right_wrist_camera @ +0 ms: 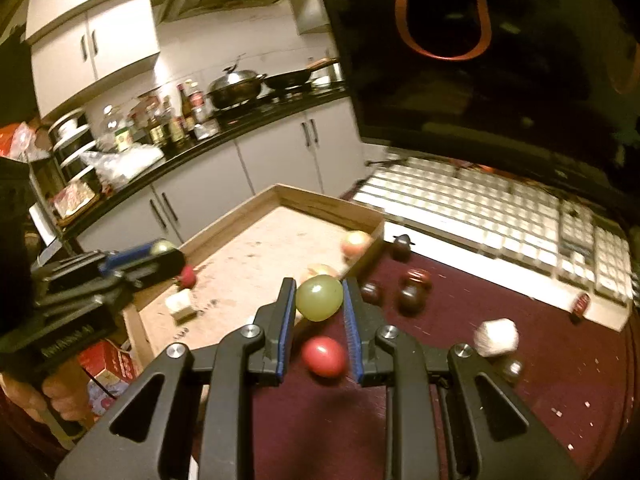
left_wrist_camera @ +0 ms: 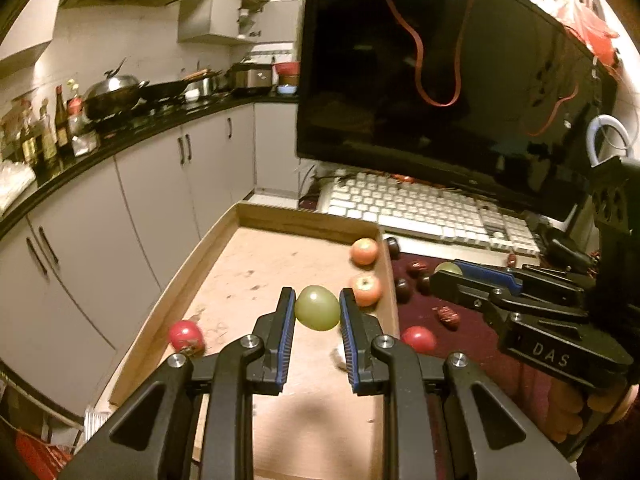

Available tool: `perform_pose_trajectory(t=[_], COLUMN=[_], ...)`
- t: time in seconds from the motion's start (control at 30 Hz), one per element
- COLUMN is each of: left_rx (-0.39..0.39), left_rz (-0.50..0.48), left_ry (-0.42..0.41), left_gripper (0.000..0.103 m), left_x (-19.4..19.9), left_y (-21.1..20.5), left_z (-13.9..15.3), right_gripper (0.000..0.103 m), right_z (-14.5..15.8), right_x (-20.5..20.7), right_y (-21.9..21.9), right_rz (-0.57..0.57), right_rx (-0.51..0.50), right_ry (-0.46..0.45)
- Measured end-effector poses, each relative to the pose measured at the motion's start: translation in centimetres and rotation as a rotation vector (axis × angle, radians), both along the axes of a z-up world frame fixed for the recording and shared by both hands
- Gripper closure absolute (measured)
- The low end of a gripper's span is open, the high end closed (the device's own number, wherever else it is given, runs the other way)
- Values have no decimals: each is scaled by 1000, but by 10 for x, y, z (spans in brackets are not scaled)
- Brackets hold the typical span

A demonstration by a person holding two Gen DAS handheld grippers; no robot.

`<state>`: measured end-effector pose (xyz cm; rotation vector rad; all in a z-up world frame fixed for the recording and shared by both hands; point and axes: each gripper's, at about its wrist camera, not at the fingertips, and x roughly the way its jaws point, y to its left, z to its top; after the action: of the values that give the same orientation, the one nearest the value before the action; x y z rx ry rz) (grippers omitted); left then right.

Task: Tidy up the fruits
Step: 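Carry both green grapes into the cardboard tray and open both tools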

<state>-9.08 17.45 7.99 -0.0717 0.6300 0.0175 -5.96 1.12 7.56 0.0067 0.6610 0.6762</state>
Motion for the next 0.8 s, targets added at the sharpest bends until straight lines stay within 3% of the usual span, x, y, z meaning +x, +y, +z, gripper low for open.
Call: perform_pose_trajectory(t=[0.37,0.8], left_rx=[9,36], left_rz=[48,68], left_ry=[70,138], left_gripper=[82,82], left_x=[5,14], left_y=[28,36], left_z=[-26,-45], right_gripper=[78,78], right_z=[-30,-50], right_x=[-1,1], right_y=[66,88], right_rz=[98,117], right_rx=[-81,-130], right_ry=[83,138])
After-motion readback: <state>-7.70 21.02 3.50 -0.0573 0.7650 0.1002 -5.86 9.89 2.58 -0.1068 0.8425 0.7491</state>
